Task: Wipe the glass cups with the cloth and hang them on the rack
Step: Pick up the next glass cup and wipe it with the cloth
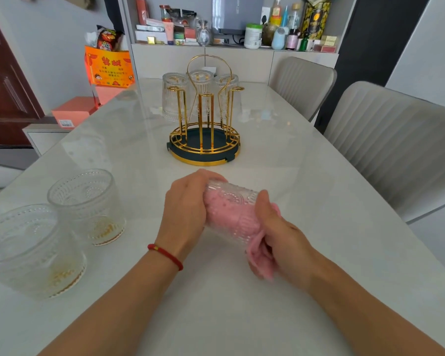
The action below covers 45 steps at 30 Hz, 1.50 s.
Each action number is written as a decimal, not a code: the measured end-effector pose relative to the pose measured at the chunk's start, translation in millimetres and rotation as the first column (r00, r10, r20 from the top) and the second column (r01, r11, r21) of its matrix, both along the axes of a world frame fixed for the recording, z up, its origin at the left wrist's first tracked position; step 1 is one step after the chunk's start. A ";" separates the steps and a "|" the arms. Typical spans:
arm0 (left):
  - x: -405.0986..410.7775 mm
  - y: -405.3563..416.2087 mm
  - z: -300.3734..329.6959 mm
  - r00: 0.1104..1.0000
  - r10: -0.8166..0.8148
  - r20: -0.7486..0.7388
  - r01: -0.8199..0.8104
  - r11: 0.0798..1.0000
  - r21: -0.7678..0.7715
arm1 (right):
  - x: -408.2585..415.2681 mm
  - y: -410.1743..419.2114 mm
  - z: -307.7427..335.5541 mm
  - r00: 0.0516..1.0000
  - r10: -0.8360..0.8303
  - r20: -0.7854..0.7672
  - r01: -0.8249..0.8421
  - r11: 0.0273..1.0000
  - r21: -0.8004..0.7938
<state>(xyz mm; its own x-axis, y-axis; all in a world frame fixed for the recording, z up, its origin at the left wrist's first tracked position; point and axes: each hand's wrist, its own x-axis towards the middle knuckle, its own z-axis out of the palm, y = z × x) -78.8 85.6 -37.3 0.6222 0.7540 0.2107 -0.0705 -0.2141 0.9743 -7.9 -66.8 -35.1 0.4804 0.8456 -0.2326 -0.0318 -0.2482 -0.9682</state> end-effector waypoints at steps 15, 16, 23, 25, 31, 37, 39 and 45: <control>-4.5 5.2 0.8 0.959 -0.247 -0.138 0.207 0.946 -0.250 | 6.3 -3.3 2.8 0.963 0.017 0.270 -0.035 0.997 0.061; -3.9 3.8 4.5 0.954 -0.210 -0.212 0.152 0.954 -0.258 | 2.6 -4.5 1.2 0.935 0.028 0.354 -0.042 0.999 0.031; -3.8 6.5 -6.9 0.970 -0.067 0.234 -0.009 0.951 0.309 | -4.5 4.2 11.3 0.772 0.150 -0.618 0.046 0.956 0.290; -4.2 13.2 -13.3 0.957 -0.121 0.263 -0.021 0.876 0.481 | -1.7 4.4 9.9 0.673 0.225 -0.704 0.059 0.933 0.354; -6.4 -0.4 5.6 0.972 -0.233 0.019 0.234 0.968 -0.093 | 9.4 -0.4 4.9 0.991 -0.018 0.136 0.006 0.996 0.090; 1.4 -2.6 2.0 0.998 0.025 -0.055 -0.026 0.999 -0.024 | 1.7 -1.2 4.2 0.974 -0.061 0.216 0.056 0.998 0.029; -3.5 -4.8 -0.9 0.992 0.059 0.111 -0.078 0.980 0.182 | -1.1 0.8 9.4 0.955 -0.069 -0.288 0.099 0.991 0.093; -5.2 5.7 -6.4 0.978 -0.062 0.197 -0.013 0.933 0.361 | 7.6 4.6 4.4 0.850 0.135 -0.510 0.021 0.957 0.288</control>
<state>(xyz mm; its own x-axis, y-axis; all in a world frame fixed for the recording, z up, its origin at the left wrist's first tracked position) -84.1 91.2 -43.7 0.5555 0.5896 0.5863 -0.2668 -0.5415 0.7973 -0.4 -62.2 -30.7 0.3034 0.9337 -0.1902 -0.5426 0.0052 -0.8400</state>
